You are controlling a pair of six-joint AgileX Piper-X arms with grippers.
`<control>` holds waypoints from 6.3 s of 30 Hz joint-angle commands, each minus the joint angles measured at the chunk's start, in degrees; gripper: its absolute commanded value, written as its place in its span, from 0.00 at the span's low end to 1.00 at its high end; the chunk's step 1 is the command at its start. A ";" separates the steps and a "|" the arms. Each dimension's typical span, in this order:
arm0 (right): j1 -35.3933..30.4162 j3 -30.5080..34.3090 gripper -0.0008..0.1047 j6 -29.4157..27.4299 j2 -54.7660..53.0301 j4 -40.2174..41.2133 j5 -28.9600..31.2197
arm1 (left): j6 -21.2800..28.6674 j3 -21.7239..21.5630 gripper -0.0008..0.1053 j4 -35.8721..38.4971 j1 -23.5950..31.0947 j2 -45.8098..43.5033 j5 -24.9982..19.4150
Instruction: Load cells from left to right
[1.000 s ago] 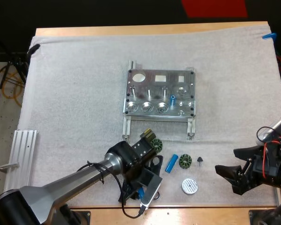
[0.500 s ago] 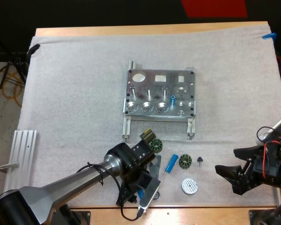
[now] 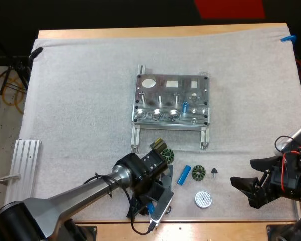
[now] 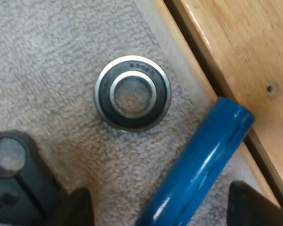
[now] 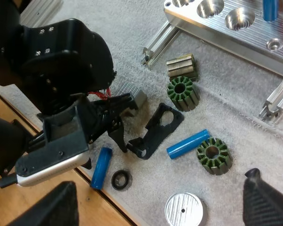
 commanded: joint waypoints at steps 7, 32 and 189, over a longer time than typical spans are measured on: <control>0.03 -0.14 0.67 -0.16 -0.23 -0.37 -0.56 | 0.27 -0.11 0.54 -0.16 -0.20 1.05 -1.69; 0.03 -0.14 0.67 -0.16 -0.23 -2.87 0.80 | -7.43 -0.23 0.01 0.35 -0.20 1.05 -2.71; -1.01 -33.98 0.01 -5.86 70.01 -8.04 23.10 | -54.03 -15.20 0.62 0.07 11.53 -43.77 -17.49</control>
